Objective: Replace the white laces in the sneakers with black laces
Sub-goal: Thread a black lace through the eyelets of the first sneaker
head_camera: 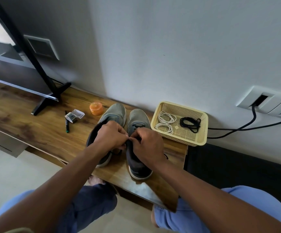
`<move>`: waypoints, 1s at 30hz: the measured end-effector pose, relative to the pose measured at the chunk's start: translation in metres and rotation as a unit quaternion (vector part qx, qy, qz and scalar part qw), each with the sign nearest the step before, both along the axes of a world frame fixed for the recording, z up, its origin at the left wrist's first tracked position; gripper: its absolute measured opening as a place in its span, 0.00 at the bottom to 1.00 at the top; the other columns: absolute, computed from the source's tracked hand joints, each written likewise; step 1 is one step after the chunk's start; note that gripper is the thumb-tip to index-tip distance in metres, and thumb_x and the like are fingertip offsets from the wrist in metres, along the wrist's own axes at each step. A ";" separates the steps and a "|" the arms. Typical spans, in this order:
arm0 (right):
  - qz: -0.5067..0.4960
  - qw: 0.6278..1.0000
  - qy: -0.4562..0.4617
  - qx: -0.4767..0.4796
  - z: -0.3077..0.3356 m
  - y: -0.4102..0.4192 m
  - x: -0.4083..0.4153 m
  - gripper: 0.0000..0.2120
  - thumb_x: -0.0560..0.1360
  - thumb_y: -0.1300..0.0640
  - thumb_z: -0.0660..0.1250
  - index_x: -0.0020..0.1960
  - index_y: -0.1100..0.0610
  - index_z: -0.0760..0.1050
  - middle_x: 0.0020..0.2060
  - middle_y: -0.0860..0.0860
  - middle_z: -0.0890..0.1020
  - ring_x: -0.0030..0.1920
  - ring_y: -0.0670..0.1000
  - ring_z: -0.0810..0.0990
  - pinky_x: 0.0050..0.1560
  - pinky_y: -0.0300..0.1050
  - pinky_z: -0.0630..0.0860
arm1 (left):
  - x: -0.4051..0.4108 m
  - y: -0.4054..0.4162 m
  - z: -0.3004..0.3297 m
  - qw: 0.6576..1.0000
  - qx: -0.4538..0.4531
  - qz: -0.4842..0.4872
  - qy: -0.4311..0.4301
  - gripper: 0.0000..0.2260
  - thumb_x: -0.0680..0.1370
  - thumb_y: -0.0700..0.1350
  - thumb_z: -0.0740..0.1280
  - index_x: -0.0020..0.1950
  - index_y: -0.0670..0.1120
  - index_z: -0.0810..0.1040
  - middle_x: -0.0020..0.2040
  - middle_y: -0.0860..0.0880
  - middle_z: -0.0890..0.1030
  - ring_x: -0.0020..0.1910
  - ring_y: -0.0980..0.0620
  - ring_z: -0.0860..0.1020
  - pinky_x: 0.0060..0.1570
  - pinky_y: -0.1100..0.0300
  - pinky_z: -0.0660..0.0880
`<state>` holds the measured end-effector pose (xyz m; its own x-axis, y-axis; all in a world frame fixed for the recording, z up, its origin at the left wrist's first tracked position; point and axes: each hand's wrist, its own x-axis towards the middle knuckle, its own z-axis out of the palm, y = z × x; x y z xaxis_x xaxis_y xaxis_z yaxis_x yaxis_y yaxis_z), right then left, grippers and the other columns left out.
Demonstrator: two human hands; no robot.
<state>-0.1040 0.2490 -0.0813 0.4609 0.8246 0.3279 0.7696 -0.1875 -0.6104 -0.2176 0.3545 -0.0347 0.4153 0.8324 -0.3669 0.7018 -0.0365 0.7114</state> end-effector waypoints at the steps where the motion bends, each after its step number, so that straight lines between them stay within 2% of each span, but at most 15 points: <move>1: 0.010 1.000 -0.002 -0.002 0.000 0.000 0.001 0.09 0.74 0.46 0.72 0.40 0.51 0.82 0.36 0.46 0.83 0.37 0.49 0.80 0.37 0.52 0.77 | 0.000 0.000 0.000 1.000 0.001 0.000 0.003 0.03 0.78 0.39 0.75 0.44 0.44 0.87 0.38 0.46 0.87 0.34 0.50 0.87 0.43 0.50 0.86; 5: 0.054 0.997 -0.023 -0.041 0.005 0.004 0.004 0.09 0.75 0.46 0.72 0.42 0.50 0.84 0.38 0.46 0.84 0.40 0.50 0.82 0.38 0.51 0.78 | -0.003 0.002 -0.001 1.000 0.002 0.006 0.008 0.04 0.78 0.39 0.74 0.43 0.44 0.87 0.38 0.45 0.87 0.33 0.49 0.87 0.44 0.49 0.86; 8: 0.091 0.992 -0.030 -0.086 0.013 0.007 0.009 0.07 0.76 0.48 0.71 0.49 0.48 0.86 0.44 0.47 0.86 0.47 0.53 0.84 0.44 0.50 0.80 | -0.005 0.004 0.001 0.999 0.030 -0.002 0.024 0.05 0.78 0.40 0.74 0.43 0.46 0.87 0.38 0.47 0.87 0.32 0.51 0.86 0.41 0.54 0.86; 10: 0.100 0.990 -0.039 -0.093 0.016 0.006 0.012 0.07 0.76 0.49 0.71 0.51 0.47 0.86 0.46 0.47 0.87 0.49 0.53 0.84 0.46 0.51 0.81 | -0.004 0.004 0.003 0.999 0.032 -0.007 0.021 0.06 0.79 0.40 0.74 0.43 0.47 0.87 0.38 0.47 0.87 0.32 0.52 0.86 0.42 0.54 0.86; 16: 0.044 0.994 0.017 -0.103 0.017 0.013 0.019 0.10 0.71 0.43 0.77 0.45 0.48 0.85 0.41 0.44 0.86 0.45 0.48 0.84 0.46 0.49 0.81 | -0.004 0.003 0.009 0.998 0.042 -0.040 0.037 0.06 0.79 0.41 0.73 0.43 0.48 0.87 0.37 0.49 0.87 0.32 0.53 0.86 0.44 0.54 0.86; 21: 0.085 0.984 0.063 -0.143 0.019 0.015 0.026 0.06 0.72 0.47 0.76 0.48 0.46 0.86 0.43 0.42 0.87 0.47 0.45 0.84 0.50 0.51 0.82 | -0.005 0.002 0.010 0.998 0.045 -0.037 0.039 0.06 0.79 0.40 0.73 0.44 0.47 0.87 0.36 0.49 0.87 0.32 0.53 0.86 0.41 0.57 0.85; 24: 0.082 0.986 0.060 -0.135 0.019 0.014 0.028 0.05 0.72 0.47 0.77 0.48 0.44 0.87 0.43 0.40 0.87 0.47 0.43 0.84 0.50 0.50 0.81 | -0.005 0.002 0.010 0.998 0.038 -0.037 0.032 0.06 0.79 0.40 0.73 0.44 0.47 0.87 0.38 0.49 0.87 0.32 0.52 0.86 0.44 0.54 0.86; 28: 0.054 0.991 0.054 -0.113 0.016 0.012 0.025 0.05 0.72 0.47 0.77 0.48 0.44 0.87 0.43 0.41 0.87 0.46 0.44 0.85 0.48 0.49 0.82 | -0.005 0.002 0.011 0.997 0.045 -0.048 0.033 0.06 0.80 0.41 0.73 0.44 0.47 0.87 0.38 0.49 0.87 0.32 0.53 0.86 0.41 0.58 0.85; 30: 0.044 0.992 0.053 -0.104 0.015 0.013 0.024 0.06 0.71 0.46 0.77 0.46 0.45 0.86 0.42 0.42 0.87 0.45 0.46 0.84 0.46 0.49 0.81 | -0.005 0.003 0.010 0.998 0.024 -0.051 0.029 0.05 0.80 0.40 0.71 0.46 0.46 0.87 0.39 0.48 0.88 0.34 0.52 0.87 0.42 0.57 0.85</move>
